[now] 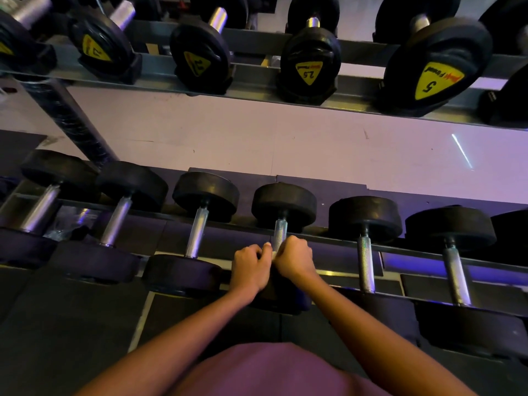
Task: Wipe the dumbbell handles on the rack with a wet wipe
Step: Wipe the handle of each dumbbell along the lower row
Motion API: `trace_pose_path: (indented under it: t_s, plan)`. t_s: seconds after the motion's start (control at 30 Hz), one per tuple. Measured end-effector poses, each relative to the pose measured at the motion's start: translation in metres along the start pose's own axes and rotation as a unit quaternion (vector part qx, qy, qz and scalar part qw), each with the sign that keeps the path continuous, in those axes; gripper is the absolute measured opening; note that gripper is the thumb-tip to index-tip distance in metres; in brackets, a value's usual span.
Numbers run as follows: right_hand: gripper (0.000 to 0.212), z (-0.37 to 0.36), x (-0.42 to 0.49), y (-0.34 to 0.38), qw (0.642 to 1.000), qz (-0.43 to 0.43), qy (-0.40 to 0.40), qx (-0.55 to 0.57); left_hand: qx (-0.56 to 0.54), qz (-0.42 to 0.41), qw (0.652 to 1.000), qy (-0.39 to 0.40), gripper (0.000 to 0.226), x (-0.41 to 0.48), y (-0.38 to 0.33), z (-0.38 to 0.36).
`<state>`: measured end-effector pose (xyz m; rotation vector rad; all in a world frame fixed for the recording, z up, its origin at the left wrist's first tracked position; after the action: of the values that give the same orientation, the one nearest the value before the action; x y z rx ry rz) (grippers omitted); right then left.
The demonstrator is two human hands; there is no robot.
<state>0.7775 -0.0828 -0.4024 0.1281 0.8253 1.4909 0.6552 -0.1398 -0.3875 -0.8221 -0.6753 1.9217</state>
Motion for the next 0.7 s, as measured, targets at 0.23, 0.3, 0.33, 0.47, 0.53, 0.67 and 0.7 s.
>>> trace_pose_path:
  t_s: [0.23, 0.3, 0.33, 0.47, 0.53, 0.67, 0.7]
  plan:
    - [0.010, 0.034, 0.020, 0.008, 0.991, 0.024, -0.081, 0.099, -0.028, 0.012, 1.000, 0.002, 0.035, 0.002, 0.004, -0.003]
    - [0.010, 0.042, 0.029, 0.008, 0.983, 0.019, -0.097, 0.158, -0.026, 0.010, 1.000, 0.003, 0.035, 0.002, 0.002, -0.002]
    - [0.010, 0.042, 0.031, 0.007, 0.980, 0.013, -0.098, 0.171, -0.023, 0.011, 1.000, 0.003, 0.035, 0.001, 0.002, -0.001]
    - [0.016, 0.033, 0.022, -0.002, 0.985, 0.003, -0.081, 0.152, -0.023, 0.013, 1.000, 0.006, 0.034, 0.001, 0.002, -0.001]
    - [0.019, 0.024, 0.016, -0.013, 0.988, -0.011, -0.038, 0.147, -0.027, 0.010, 1.000, 0.005, 0.034, 0.001, 0.002, -0.001]
    - [0.026, 0.003, -0.002, -0.037, 0.989, -0.046, 0.068, 0.122, -0.042, 0.011, 0.999, -0.002, 0.032, 0.003, 0.003, -0.001]
    - [0.028, 0.002, -0.005, -0.039, 0.989, -0.047, 0.066, 0.126, -0.043, 0.010, 0.999, -0.002, 0.032, 0.003, 0.003, -0.001]
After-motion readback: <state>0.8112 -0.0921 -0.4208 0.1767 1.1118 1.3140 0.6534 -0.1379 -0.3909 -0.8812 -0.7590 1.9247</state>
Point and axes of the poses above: each hand's wrist, its own x-axis towards the middle knuckle, its own z-axis out of the back of the hand, y = z × x, the point moved 7 cm from there along x, towards the middle knuckle, and after that the axes turned 4 degrees about y, right-handed, at the moved point
